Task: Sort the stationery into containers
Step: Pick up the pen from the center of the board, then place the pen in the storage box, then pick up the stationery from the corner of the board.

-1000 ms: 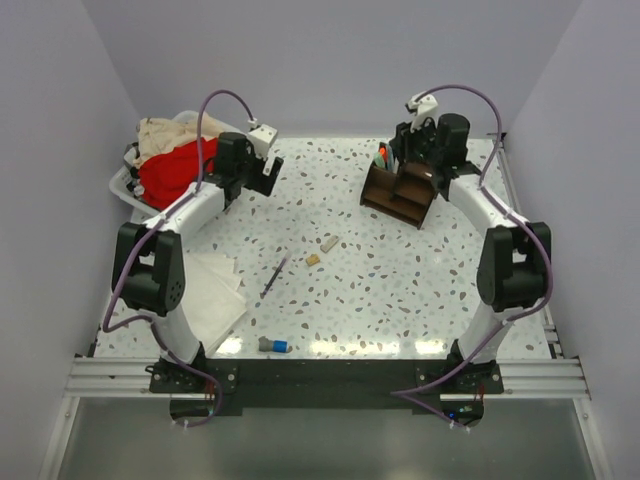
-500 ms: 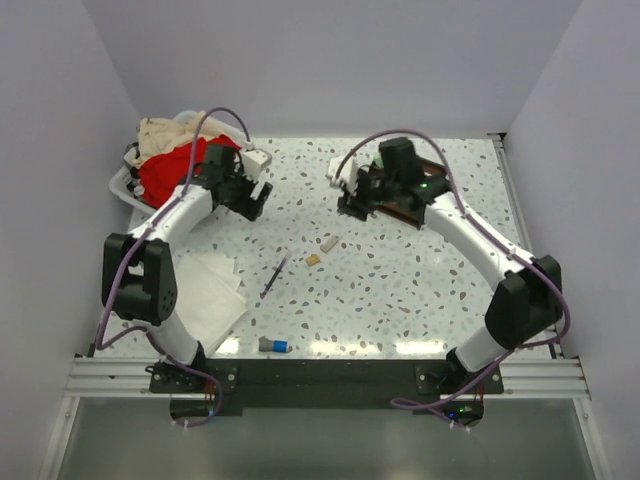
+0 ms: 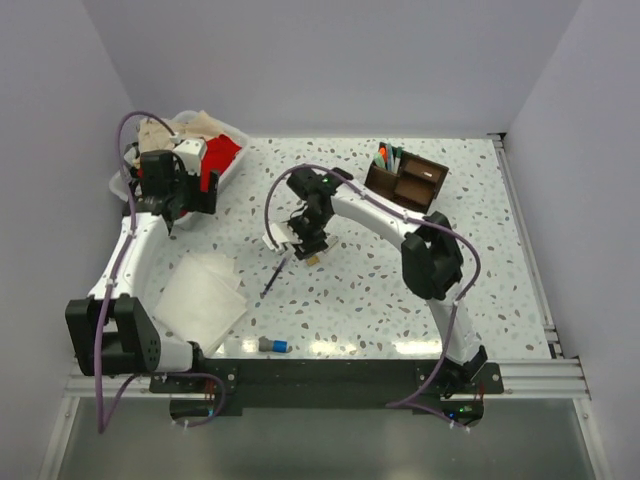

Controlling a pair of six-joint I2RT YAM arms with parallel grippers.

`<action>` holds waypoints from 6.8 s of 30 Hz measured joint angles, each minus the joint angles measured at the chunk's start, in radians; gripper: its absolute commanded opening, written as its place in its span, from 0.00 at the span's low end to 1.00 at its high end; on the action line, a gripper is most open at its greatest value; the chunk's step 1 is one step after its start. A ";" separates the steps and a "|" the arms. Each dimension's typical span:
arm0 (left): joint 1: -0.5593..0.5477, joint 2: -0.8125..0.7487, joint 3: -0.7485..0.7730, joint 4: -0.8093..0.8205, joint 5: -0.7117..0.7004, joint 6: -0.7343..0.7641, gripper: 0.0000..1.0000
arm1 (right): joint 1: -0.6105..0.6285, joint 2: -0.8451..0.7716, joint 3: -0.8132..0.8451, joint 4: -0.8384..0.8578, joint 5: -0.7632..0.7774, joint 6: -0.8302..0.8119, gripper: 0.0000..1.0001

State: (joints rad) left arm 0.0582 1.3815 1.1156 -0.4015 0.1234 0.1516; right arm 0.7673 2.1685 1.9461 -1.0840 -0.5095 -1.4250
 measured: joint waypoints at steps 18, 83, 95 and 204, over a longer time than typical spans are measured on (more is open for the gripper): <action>0.040 -0.495 -0.254 0.062 -0.013 -0.064 0.98 | 0.207 0.241 0.237 -0.041 0.013 -0.039 0.42; -0.195 0.189 0.105 0.278 0.193 0.005 0.95 | -0.590 -0.307 -0.398 1.225 0.073 1.230 0.00; -0.260 0.294 0.235 0.232 0.179 0.039 0.95 | -0.599 -0.307 -0.581 1.383 0.108 1.224 0.00; -0.078 -0.254 -0.213 0.195 0.034 0.180 0.98 | 0.502 -0.402 -1.297 1.703 0.272 1.324 0.49</action>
State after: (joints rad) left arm -0.0196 1.1271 0.9028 -0.2070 0.1570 0.3321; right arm 1.2697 1.7660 0.6487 0.6186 -0.2375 -0.1005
